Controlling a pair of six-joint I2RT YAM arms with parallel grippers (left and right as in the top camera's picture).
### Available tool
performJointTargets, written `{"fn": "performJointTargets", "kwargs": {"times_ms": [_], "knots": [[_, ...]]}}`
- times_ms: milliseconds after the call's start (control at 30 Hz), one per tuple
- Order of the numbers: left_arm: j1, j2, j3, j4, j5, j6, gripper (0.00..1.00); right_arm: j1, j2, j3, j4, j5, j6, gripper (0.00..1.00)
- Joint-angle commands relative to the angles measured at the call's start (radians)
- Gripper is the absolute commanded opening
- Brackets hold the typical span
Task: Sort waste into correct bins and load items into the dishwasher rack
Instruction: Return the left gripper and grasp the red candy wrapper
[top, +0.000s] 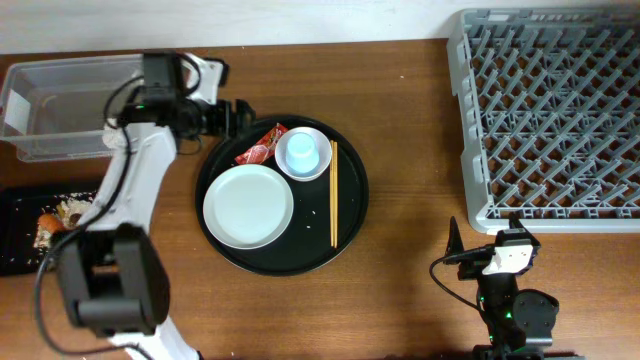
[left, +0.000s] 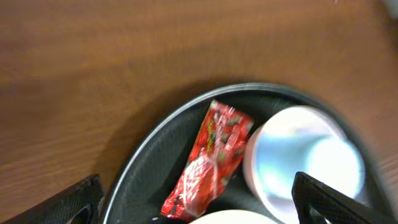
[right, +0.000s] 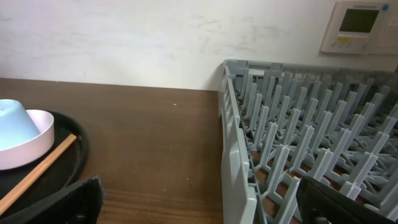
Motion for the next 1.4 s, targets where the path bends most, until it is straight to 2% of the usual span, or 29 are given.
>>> {"fn": "performJointTargets", "kwargs": {"times_ms": [0, 167, 200, 433, 700, 1200, 1367], "knots": [[-0.037, 0.082, 0.005, -0.01, -0.077, 0.099, 0.96, 0.006, -0.008, -0.005, -0.005, 0.005, 0.005, 0.98], [-0.055, 0.134, 0.005, -0.011, -0.103, 0.1, 0.89, 0.006, -0.008, -0.005, -0.005, 0.005, 0.005, 0.98], [-0.056, 0.14, 0.005, -0.013, -0.114, 0.1, 0.83, 0.006, -0.008, -0.005, -0.005, 0.005, 0.005, 0.98], [-0.1, 0.161, 0.005, -0.029, -0.25, 0.102, 0.83, 0.006, -0.008, -0.005, -0.005, 0.005, 0.005, 0.98], [-0.172, 0.216, 0.005, -0.051, -0.329, 0.121, 0.84, 0.006, -0.008, -0.005, -0.005, 0.005, 0.005, 0.98], [-0.177, 0.222, 0.005, -0.029, -0.326, 0.152, 0.83, 0.006, -0.008, -0.005, -0.005, 0.005, 0.005, 0.98], [-0.178, 0.253, 0.005, -0.022, -0.326, 0.152, 0.78, 0.006, -0.008, -0.005, -0.005, 0.005, 0.005, 0.98]]}}
